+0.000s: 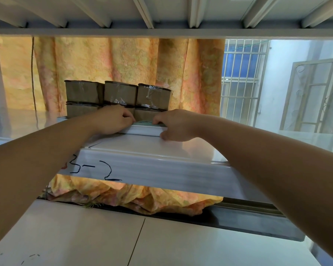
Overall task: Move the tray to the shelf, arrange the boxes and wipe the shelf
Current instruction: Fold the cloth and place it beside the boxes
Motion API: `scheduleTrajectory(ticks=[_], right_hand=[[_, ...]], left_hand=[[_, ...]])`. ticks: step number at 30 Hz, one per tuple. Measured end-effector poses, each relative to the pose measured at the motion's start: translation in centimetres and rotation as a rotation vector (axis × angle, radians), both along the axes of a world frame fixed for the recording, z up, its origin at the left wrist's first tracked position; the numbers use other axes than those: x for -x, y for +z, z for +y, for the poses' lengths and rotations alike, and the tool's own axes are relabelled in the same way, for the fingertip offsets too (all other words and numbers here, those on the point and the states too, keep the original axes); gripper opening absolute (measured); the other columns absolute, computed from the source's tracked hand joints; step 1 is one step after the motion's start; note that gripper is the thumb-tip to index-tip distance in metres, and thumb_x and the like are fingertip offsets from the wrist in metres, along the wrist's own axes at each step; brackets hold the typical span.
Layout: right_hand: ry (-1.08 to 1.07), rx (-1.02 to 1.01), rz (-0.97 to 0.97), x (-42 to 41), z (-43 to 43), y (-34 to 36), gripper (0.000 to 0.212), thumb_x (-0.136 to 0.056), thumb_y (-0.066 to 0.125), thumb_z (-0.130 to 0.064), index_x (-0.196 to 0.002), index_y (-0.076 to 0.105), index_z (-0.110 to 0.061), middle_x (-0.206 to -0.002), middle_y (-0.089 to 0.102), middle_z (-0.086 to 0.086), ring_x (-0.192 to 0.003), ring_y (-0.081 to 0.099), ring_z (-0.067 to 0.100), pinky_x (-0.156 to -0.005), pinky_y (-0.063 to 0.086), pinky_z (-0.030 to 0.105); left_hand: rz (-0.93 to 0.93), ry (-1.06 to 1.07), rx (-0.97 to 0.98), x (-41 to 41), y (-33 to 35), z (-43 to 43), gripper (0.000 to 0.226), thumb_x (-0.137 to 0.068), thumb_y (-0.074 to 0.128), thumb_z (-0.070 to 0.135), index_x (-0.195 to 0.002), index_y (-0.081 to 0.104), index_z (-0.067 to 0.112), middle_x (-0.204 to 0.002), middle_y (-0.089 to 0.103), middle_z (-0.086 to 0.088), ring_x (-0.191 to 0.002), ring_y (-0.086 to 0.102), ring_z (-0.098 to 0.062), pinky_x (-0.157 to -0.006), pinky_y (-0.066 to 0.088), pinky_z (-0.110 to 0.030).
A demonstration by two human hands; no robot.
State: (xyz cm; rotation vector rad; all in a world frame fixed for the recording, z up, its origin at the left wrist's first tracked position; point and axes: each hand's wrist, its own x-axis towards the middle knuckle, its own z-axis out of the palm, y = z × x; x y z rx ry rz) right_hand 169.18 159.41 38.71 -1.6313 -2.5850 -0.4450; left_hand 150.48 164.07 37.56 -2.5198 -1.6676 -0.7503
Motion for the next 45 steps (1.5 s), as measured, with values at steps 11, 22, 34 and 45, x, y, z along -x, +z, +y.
scheduleTrajectory(ticks=[11, 22, 34, 45], right_hand=[[-0.025, 0.069, 0.069, 0.8, 0.2, 0.1, 0.018, -0.087, 0.047, -0.007, -0.104, 0.041, -0.013, -0.078, 0.045, 0.001, -0.077, 0.043, 0.022, -0.053, 0.030, 0.028], [0.012, 0.059, 0.211, -0.1, 0.5, -0.7, 0.036, -0.088, 0.048, -0.006, -0.123, 0.047, -0.013, -0.101, 0.054, 0.007, -0.087, 0.048, 0.023, -0.070, 0.037, 0.029], [0.029, 0.033, 0.190, -0.4, 0.6, -0.8, 0.041, -0.092, 0.048, -0.010, -0.133, 0.044, -0.015, -0.120, 0.056, 0.011, -0.093, 0.047, 0.020, -0.076, 0.036, 0.027], [-0.031, 0.041, 0.171, -0.7, 0.4, -0.3, 0.037, -0.090, 0.049, -0.007, -0.126, 0.048, -0.014, -0.107, 0.056, 0.008, -0.090, 0.049, 0.022, -0.077, 0.040, 0.031]], left_hand=[[-0.033, 0.097, -0.104, 0.6, -0.1, 0.4, 0.033, -0.096, 0.043, 0.024, -0.103, 0.071, 0.009, -0.105, 0.069, -0.011, -0.091, 0.059, -0.026, -0.077, 0.045, -0.031], [0.013, 0.543, -0.066, 3.6, -0.4, 0.9, 0.023, -0.092, 0.044, 0.025, -0.078, 0.056, 0.011, -0.091, 0.061, -0.011, -0.088, 0.057, -0.029, -0.079, 0.042, -0.034], [0.131, 0.376, 0.169, 3.1, -0.1, -0.2, 0.037, -0.102, 0.028, 0.013, -0.120, 0.057, -0.001, -0.127, 0.056, -0.019, -0.108, 0.053, -0.027, -0.095, 0.039, -0.032], [0.106, 0.427, 0.103, 3.9, -0.3, 0.7, 0.043, -0.099, 0.026, 0.033, -0.118, 0.057, 0.011, -0.124, 0.056, -0.013, -0.105, 0.049, -0.026, -0.104, 0.033, -0.043]])
